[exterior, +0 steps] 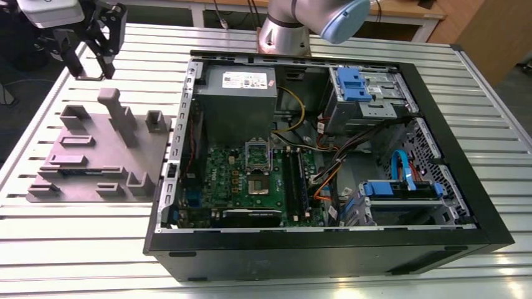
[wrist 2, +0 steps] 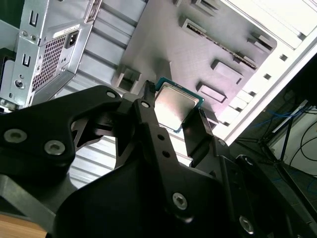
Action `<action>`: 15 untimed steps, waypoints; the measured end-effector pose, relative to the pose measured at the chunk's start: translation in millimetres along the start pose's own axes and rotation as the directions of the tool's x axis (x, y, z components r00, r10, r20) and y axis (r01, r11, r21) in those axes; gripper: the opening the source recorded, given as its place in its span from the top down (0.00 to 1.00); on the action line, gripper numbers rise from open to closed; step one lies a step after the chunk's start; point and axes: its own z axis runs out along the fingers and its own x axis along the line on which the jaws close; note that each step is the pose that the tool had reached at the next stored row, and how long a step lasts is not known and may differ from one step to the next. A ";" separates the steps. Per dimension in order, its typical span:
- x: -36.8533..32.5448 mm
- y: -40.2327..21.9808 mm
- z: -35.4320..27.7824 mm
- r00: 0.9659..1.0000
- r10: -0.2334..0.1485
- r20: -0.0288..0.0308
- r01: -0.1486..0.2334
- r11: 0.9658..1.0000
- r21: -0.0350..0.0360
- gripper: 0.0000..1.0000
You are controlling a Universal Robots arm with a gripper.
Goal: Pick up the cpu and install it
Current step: 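Pick up the cpu and move it towards the insertion slot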
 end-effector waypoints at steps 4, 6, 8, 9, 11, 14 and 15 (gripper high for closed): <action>-1.7 0.0 0.0 1.000 0.000 0.000 0.000 1.000 0.000 0.53; -2.5 0.0 0.0 1.000 0.000 0.000 0.000 1.000 0.000 0.53; -3.1 0.1 0.0 1.000 0.000 0.000 0.000 1.000 0.000 0.53; -3.5 0.0 0.0 1.000 0.000 0.000 0.000 1.000 0.000 0.53; -4.1 0.1 0.0 1.000 0.000 0.000 0.000 1.000 0.000 0.53; -5.1 0.1 -0.1 1.000 0.000 0.000 0.000 1.000 0.000 0.53; -5.4 0.1 -0.1 1.000 0.000 0.000 0.000 1.000 0.000 0.53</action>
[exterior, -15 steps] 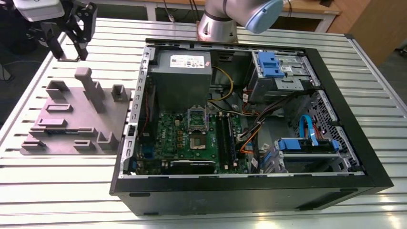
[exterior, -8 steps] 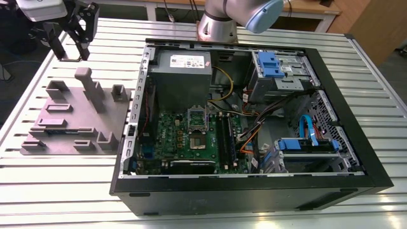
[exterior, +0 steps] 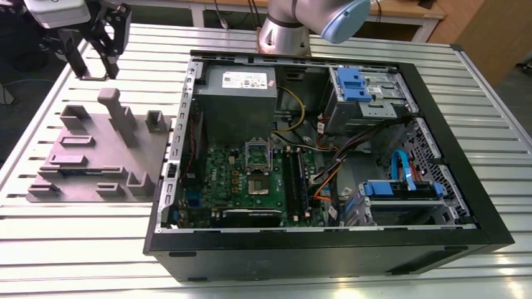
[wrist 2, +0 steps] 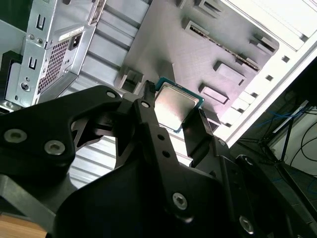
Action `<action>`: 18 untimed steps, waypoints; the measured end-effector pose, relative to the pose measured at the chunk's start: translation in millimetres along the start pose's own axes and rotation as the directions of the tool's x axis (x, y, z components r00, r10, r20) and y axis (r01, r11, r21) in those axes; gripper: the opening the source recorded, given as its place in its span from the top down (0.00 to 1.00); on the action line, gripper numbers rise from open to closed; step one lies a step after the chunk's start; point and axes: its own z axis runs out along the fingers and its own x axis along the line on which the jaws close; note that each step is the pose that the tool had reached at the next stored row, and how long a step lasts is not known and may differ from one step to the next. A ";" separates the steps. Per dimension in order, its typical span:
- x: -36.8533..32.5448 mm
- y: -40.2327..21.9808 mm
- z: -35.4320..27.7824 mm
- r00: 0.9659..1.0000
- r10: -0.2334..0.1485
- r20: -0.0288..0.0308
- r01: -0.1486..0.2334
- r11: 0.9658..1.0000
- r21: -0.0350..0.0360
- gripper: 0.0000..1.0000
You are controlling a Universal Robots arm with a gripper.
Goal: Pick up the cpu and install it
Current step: 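Pick up the cpu and move it towards the insertion slot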
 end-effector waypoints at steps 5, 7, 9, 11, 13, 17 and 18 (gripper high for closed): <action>-1.6 0.0 -0.1 1.000 0.000 0.000 0.000 1.000 0.000 0.53; -2.2 0.0 0.0 1.000 0.000 0.000 0.000 1.000 0.000 0.53; -2.9 0.1 -0.1 1.000 0.000 0.000 0.000 1.000 0.000 0.53; -4.2 0.1 0.0 1.000 0.000 0.000 0.000 1.000 0.000 0.53; -4.8 0.1 -0.1 1.000 0.000 0.000 0.000 1.000 0.000 0.53; -6.2 0.1 -0.1 1.000 0.000 0.000 0.000 1.000 0.000 0.53; -6.5 0.1 0.0 1.000 0.000 0.000 0.000 1.000 0.000 0.53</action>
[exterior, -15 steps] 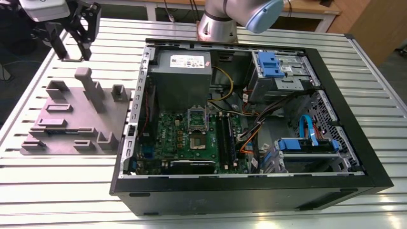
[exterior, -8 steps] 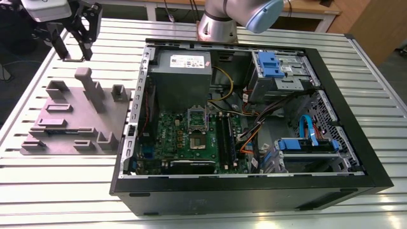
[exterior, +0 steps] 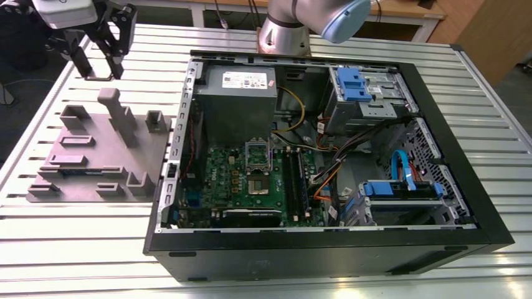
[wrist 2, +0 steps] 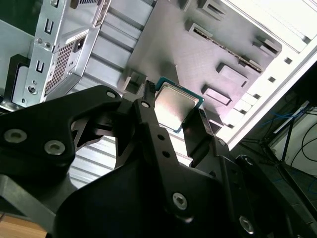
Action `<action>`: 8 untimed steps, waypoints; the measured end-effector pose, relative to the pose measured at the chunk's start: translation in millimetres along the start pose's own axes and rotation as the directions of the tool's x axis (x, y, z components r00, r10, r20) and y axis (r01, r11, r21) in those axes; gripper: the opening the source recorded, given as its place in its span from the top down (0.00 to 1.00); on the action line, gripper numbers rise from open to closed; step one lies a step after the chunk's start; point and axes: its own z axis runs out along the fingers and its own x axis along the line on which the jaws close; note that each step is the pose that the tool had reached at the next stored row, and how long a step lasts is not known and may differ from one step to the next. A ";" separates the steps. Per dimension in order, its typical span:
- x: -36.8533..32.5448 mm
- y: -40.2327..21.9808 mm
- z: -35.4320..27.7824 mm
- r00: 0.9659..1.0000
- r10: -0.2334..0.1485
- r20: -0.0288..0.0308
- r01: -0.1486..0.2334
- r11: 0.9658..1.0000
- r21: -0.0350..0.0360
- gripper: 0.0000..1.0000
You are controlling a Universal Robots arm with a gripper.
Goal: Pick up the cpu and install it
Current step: 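Pick up the cpu and move it towards the insertion slot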
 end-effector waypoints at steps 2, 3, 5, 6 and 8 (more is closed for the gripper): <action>-0.7 0.0 -0.1 1.000 0.000 0.000 0.000 1.000 0.000 0.53; -0.9 0.0 0.0 1.000 0.000 0.000 0.000 1.000 0.000 0.53; -1.6 0.0 -0.1 1.000 0.000 0.000 0.000 1.000 0.000 0.53; -1.9 0.0 -0.1 1.000 0.000 0.000 0.000 1.000 0.000 0.53; -2.5 0.1 -0.1 1.000 0.000 0.000 0.000 1.000 0.000 0.53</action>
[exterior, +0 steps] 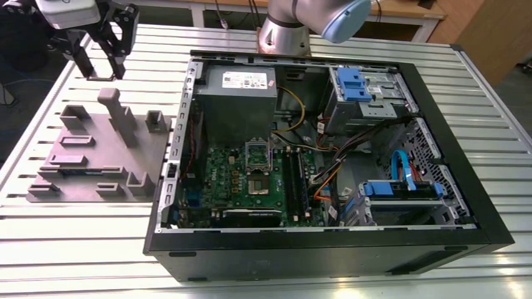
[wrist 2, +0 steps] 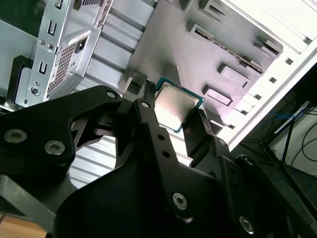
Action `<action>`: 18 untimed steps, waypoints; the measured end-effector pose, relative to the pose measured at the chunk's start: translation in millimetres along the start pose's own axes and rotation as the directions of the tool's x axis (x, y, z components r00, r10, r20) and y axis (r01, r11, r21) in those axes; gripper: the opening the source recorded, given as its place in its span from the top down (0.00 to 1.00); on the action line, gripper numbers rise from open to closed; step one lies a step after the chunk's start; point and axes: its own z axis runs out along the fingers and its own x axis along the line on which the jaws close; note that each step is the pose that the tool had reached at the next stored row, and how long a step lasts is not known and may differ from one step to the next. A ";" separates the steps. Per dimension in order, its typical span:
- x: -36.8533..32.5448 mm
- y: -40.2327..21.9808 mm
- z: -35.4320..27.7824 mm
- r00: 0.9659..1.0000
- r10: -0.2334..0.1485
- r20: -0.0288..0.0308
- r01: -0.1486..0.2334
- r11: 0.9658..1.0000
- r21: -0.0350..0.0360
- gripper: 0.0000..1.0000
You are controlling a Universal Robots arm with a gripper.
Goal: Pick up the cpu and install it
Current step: 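Pick up the cpu and move it towards the insertion slot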
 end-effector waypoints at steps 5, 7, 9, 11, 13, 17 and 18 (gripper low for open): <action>-1.6 0.0 0.0 1.000 0.000 0.000 0.000 1.000 0.000 0.53; -2.2 0.0 0.0 1.000 0.000 0.000 0.000 1.000 0.000 0.53; -2.8 0.0 0.0 1.000 0.000 0.000 0.000 1.000 0.000 0.53; -3.4 0.0 -0.1 1.000 0.000 0.000 0.000 1.000 0.000 0.53; -4.0 0.1 -0.1 1.000 0.000 0.000 0.000 1.000 0.000 0.53; -5.1 0.1 -0.1 1.000 0.000 0.000 0.000 1.000 0.000 0.53; -5.4 0.1 -0.1 1.000 0.000 0.000 0.000 1.000 0.000 0.53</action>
